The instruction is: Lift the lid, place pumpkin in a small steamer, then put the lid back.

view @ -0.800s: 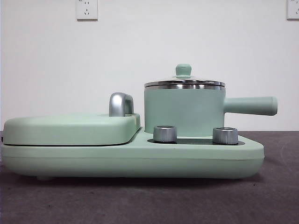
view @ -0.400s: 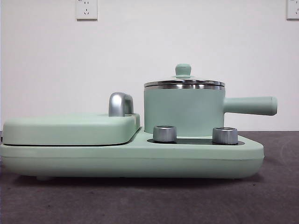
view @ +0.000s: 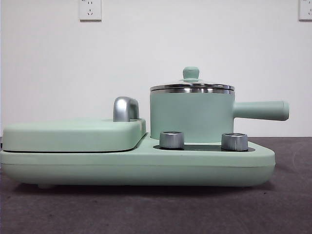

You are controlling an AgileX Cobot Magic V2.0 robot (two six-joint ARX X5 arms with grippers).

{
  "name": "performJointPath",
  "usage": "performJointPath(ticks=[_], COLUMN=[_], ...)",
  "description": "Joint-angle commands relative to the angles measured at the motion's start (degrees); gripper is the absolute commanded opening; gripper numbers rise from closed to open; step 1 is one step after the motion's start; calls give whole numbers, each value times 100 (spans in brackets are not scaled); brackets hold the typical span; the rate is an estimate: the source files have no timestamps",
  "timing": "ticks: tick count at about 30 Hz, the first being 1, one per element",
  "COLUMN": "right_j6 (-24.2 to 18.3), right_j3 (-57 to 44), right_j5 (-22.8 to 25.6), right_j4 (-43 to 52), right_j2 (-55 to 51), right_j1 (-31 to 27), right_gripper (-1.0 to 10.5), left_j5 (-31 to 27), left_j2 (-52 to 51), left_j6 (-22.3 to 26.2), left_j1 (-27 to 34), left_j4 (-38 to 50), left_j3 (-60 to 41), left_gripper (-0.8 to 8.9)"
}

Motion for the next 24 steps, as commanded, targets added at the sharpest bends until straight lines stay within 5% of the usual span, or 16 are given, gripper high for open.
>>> performJointPath(ticks=[1,24], right_j6=[-33,-33], right_j3=[50,50], right_j5=[20,20], right_j4=[46,46], right_j2=[15,15], right_j1=[63,63], right_gripper=[14,14], left_j5=[-160,-476], left_j2=[-35,-35], left_j6=[192,487], left_j1=[79,275], left_j4=[83,525], left_j3=[-120,-315], left_gripper=[6,6])
